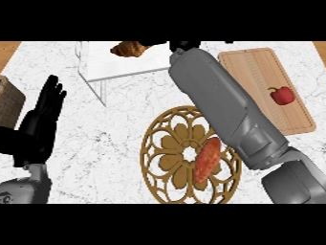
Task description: Pick the croissant from the placemat and place it in the tiered shelf
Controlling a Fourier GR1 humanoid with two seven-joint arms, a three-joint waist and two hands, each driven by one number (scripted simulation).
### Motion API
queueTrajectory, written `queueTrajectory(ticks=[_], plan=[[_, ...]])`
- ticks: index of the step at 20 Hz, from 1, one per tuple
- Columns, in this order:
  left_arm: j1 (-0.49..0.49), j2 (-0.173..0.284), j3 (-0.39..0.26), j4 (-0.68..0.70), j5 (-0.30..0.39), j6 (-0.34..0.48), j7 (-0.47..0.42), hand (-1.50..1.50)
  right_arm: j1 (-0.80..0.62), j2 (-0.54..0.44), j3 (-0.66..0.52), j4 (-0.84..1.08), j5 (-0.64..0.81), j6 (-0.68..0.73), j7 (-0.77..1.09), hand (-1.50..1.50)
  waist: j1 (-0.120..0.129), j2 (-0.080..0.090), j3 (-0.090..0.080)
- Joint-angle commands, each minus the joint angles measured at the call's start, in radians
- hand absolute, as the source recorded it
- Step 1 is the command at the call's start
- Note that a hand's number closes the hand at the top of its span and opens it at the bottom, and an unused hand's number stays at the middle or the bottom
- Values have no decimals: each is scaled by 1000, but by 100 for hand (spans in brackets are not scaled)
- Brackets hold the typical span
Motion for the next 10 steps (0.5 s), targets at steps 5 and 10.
queueTrajectory(ticks=[5, 10], plan=[[16, 18, 51, 16, 3, 6, -23, 0, -27, -52, -70, -29, -1, -72, 121, -150, -48, -18, 0], [72, 26, 63, -20, 21, -12, -4, 0, 168, -191, -58, -244, -16, 49, 151, -150, -76, -27, 1]])
